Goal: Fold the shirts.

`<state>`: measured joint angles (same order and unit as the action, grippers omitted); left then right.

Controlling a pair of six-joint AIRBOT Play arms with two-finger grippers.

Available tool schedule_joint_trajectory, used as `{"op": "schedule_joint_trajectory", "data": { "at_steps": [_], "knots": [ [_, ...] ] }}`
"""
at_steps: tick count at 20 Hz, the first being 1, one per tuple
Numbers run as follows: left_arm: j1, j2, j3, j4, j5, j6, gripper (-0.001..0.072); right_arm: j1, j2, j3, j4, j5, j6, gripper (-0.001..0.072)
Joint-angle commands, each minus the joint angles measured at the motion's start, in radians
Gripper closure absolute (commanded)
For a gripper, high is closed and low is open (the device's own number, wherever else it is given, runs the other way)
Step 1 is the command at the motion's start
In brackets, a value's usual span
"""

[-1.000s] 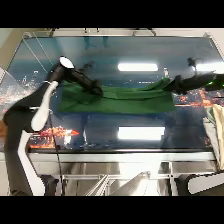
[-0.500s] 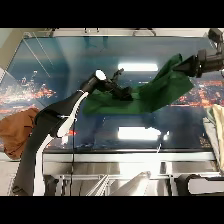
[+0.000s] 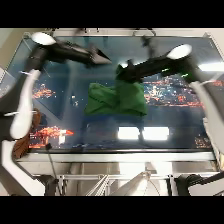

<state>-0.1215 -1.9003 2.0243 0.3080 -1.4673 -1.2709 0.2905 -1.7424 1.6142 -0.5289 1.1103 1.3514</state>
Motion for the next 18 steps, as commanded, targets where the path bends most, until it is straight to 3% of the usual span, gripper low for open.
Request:
{"op": "schedule_joint_trajectory", "data": {
  "at_steps": [1,2,3,4,5,6,7,9,13,16,17,18],
  "knots": [
    [0.185,0.148,-0.002,-0.02,-0.056,0.015,0.0709,0.222,-0.156,0.024,-0.028,-0.33,0.05,0.0695],
    [0.214,0.171,-0.002,-0.02,-0.067,0.014,0.0708,0.26,-0.203,0.061,-0.016,-0.337,0.01,0.0558],
    [0.236,0.189,-0.002,-0.02,-0.081,0.014,0.0709,0.282,-0.232,0.098,0.021,-0.3,-0.032,0.0317],
    [0.245,0.203,-0.002,-0.02,-0.099,0.014,0.0709,0.293,-0.243,0.127,0.069,-0.251,-0.106,0.029],
    [0.253,0.215,-0.002,-0.019,-0.117,0.014,0.0709,0.292,-0.236,0.141,0.095,-0.205,-0.141,0.0433],
    [0.253,0.225,-0.002,-0.014,-0.128,0.014,0.0709,0.277,-0.217,0.147,0.095,-0.144,-0.158,0.0624],
    [0.253,0.233,-0.003,-0.01,-0.135,0.014,0.0708,0.244,-0.191,0.147,0.082,-0.077,-0.158,0.0643],
    [0.242,0.254,-0.034,-0.012,-0.147,0.019,0.0709,0.153,-0.142,0.146,0.025,0.068,-0.121,0.0644],
    [0.237,0.333,-0.236,-0.011,-0.149,0.091,0.0709,-0.04,-0.028,0.112,-0.286,0.336,0.053,0.0647],
    [0.252,0.402,-0.415,-0.011,-0.149,0.146,0.0709,-0.163,0.082,-0.068,-0.458,0.291,0.13,0.0647],
    [0.256,0.423,-0.472,-0.011,-0.148,0.161,0.0709,-0.198,0.095,-0.134,-0.476,0.249,0.175,0.0586],
    [0.264,0.44,-0.519,-0.011,-0.15,0.176,0.0709,-0.23,0.091,-0.193,-0.477,0.206,0.217,0.0377]
  ]
}}
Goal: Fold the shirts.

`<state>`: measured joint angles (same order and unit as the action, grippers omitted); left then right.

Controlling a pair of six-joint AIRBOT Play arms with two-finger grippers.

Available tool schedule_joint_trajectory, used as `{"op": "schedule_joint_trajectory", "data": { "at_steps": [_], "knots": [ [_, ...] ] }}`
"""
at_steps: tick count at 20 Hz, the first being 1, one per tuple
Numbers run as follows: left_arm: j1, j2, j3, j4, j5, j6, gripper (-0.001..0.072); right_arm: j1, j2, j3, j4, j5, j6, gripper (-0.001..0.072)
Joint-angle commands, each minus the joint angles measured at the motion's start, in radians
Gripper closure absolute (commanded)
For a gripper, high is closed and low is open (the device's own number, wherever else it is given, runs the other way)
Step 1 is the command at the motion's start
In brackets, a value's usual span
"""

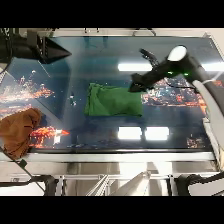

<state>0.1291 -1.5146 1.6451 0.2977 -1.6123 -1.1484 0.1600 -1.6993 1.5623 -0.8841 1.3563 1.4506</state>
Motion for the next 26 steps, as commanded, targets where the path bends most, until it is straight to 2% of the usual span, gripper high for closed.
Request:
{"op": "schedule_joint_trajectory", "data": {
  "at_steps": [1,3,4,7,10,11,12,13,14,17,19,23,26],
  "knots": [
    [0.016,0.068,-0.178,-0.001,-0.004,0.065,0.0709,-0.121,0.034,-0.181,-0.12,-0.077,0.131,0.0232],
    [0.026,0.082,-0.234,-0.002,-0.003,0.079,0.0708,-0.141,-0.027,-0.203,-0.105,-0.113,0.136,0.0087],
    [0.034,0.083,-0.247,-0.004,-0.002,0.086,0.0709,-0.141,-0.06,-0.203,-0.084,-0.12,0.134,0.0061],
    [0.033,0.082,-0.266,-0.003,0.01,0.085,0.0708,-0.126,-0.163,-0.203,0.084,-0.127,0.056,0.0061],
    [0.031,0.082,-0.266,-0.008,0.014,0.085,0.0709,-0.093,-0.219,-0.203,0.334,-0.12,-0.118,0.0063],
    [0.031,0.082,-0.266,-0.006,0.015,0.085,0.0708,-0.081,-0.227,-0.202,0.384,-0.125,-0.145,0.0088],
    [0.031,0.082,-0.266,-0.007,0.016,0.085,0.0709,-0.073,-0.232,-0.201,0.421,-0.127,-0.169,0.0226],
    [0.031,0.082,-0.266,-0.007,0.015,0.085,0.0708,-0.07,-0.233,-0.198,0.454,-0.126,-0.188,0.0527],
    [0.031,0.082,-0.266,-0.006,0.015,0.083,0.0709,-0.071,-0.232,-0.192,0.487,-0.122,-0.211,0.0696],
    [0.031,0.082,-0.266,-0.007,0.014,0.072,0.0709,-0.1,-0.192,-0.144,0.49,-0.043,-0.232,0.0697],
    [0.03,0.082,-0.266,-0.006,0.009,0.071,0.0709,-0.166,-0.1,-0.106,0.462,-0.024,-0.202,0.0698],
    [0.03,0.082,-0.266,-0.005,0.007,0.074,0.0708,-0.439,0.117,0.023,0.356,-0.008,0.01,0.0698],
    [0.03,0.082,-0.267,-0.002,-0.009,0.075,0.0708,-0.676,0.238,0.076,0.3,0.084,0.199,0.0698]
  ]
}}
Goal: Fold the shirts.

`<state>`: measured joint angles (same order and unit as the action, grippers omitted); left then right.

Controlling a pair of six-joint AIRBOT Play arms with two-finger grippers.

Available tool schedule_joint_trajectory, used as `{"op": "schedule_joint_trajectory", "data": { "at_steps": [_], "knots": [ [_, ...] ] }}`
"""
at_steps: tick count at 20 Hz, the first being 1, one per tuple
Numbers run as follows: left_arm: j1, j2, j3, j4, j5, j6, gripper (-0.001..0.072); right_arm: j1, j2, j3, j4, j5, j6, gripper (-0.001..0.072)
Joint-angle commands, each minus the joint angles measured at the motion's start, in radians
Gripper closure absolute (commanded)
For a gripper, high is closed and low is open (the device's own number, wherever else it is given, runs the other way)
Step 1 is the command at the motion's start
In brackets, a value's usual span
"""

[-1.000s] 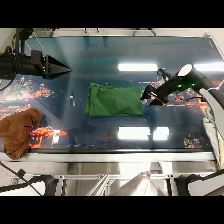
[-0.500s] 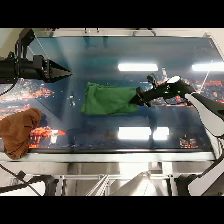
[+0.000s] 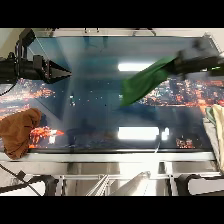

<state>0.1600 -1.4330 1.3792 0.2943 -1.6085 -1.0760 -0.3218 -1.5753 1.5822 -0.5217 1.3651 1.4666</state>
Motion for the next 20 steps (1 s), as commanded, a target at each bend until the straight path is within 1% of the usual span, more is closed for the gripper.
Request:
{"op": "schedule_joint_trajectory", "data": {
  "at_steps": [1,3,5,7,9,10,12,14,16,20],
  "knots": [
    [-0.001,0.001,-0.002,0.003,-0.016,0.005,0.0708,-0.264,0.147,0.06,-0.087,0.103,0.23,0.0697],
    [-0.005,0.001,-0.002,0.003,-0.017,0.038,0.0708,-0.406,0.213,0.06,-0.156,0.142,0.312,0.0697],
    [-0.017,0.001,-0.002,0.026,-0.027,0.051,0.0708,-0.546,0.282,0.06,-0.232,0.163,0.377,0.0697],
    [-0.04,0.0,-0.002,0.089,-0.034,0.056,0.0708,-0.685,0.354,0.061,-0.336,0.183,0.398,0.0698],
    [-0.075,0.0,-0.002,0.153,-0.032,0.057,0.0708,-0.816,0.401,0.06,-0.46,0.247,0.397,0.0698],
    [-0.094,0.0,-0.002,0.167,-0.031,0.06,0.0708,-0.875,0.403,0.06,-0.495,0.298,0.384,0.0698],
    [-0.13,0.0,-0.002,0.177,-0.029,0.07,0.0708,-0.956,0.387,0.06,-0.499,0.359,0.278,0.0697],
    [-0.172,0.0,-0.002,0.177,-0.024,0.071,0.0708,-0.983,0.376,0.06,-0.568,0.404,0.225,0.0697],
    [-0.209,0.0,-0.002,0.178,-0.005,0.072,0.0708,-0.985,0.379,0.058,-0.703,0.432,0.208,0.0697],
    [-0.269,0.0,-0.002,0.178,0.023,0.085,0.0708,-0.985,0.393,0.027,-0.781,0.456,0.209,0.0696]
  ]
}}
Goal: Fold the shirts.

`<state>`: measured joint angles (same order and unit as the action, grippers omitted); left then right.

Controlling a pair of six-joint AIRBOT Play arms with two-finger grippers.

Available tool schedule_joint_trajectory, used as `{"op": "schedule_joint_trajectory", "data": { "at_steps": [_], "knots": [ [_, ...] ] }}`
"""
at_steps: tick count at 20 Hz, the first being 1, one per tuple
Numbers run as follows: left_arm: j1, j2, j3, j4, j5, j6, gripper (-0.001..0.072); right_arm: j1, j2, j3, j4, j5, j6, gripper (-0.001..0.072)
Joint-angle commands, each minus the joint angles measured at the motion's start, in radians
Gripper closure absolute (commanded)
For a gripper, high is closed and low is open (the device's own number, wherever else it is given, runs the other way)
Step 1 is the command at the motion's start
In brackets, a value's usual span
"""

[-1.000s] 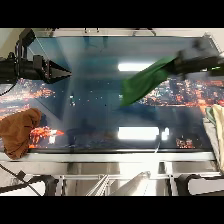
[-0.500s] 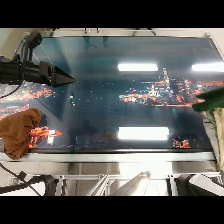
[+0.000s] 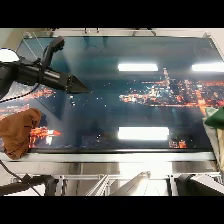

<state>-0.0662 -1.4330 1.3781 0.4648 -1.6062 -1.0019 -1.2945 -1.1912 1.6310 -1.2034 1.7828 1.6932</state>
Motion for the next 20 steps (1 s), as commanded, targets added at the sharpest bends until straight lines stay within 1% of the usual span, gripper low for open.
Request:
{"op": "schedule_joint_trajectory", "data": {
  "at_steps": [1,6,7,8,9,10,12,13,14,15,16,17,18,19,20],
  "knots": [
    [-0.054,0.0,0.0,0.008,0.021,0.011,0.0708,-0.013,0.013,-0.059,-0.128,0.042,-0.016,0.0696],
    [-0.072,0.0,0.0,0.008,0.018,0.011,0.0708,-0.013,0.015,-0.304,-0.256,0.058,0.024,0.0695],
    [-0.072,0.0,0.0,0.008,0.017,0.01,0.0708,-0.013,0.015,-0.346,-0.274,0.059,0.025,0.0686],
    [-0.072,0.0,0.0,0.008,0.017,0.01,0.0708,-0.013,0.014,-0.372,-0.302,0.061,0.036,0.0568],
    [-0.072,0.0,0.0,0.008,0.016,0.01,0.0708,-0.013,0.013,-0.386,-0.327,0.062,0.051,0.028],
    [-0.072,0.0,0.0,0.008,0.014,0.01,0.0708,-0.013,0.011,-0.385,-0.329,0.063,0.058,0.0141],
    [-0.072,0.0,0.0,0.008,0.012,0.01,0.0707,-0.013,0.01,-0.365,-0.289,0.062,0.114,0.0131],
    [-0.072,0.0,0.0,0.007,0.013,0.01,0.0707,-0.013,0.005,-0.345,-0.213,0.061,0.153,0.0132],
    [-0.072,0.0,0.0,0.007,0.013,0.01,0.0708,-0.013,-0.008,-0.322,-0.094,0.058,0.175,0.0133],
    [-0.072,0.0,0.0,0.007,0.013,0.01,0.0708,-0.011,-0.024,-0.302,0.064,0.047,0.185,0.0135],
    [-0.071,0.0,0.0,0.006,0.014,0.01,0.0708,-0.004,-0.037,-0.293,0.246,0.021,0.178,0.0182],
    [-0.07,0.0,0.0,0.006,0.018,0.01,0.0708,0.022,-0.043,-0.294,0.396,-0.018,0.145,0.0464],
    [-0.07,0.0,0.0,0.006,0.023,0.01,0.0708,0.063,-0.042,-0.294,0.472,-0.061,0.109,0.0608],
    [-0.064,0.001,0.0,0.006,0.035,0.01,0.0708,0.117,-0.041,-0.294,0.51,-0.108,0.069,0.0609],
    [-0.053,0.001,0.008,0.007,0.047,0.009,0.0709,0.187,-0.041,-0.294,0.536,-0.165,-0.009,0.0695]
  ]
}}
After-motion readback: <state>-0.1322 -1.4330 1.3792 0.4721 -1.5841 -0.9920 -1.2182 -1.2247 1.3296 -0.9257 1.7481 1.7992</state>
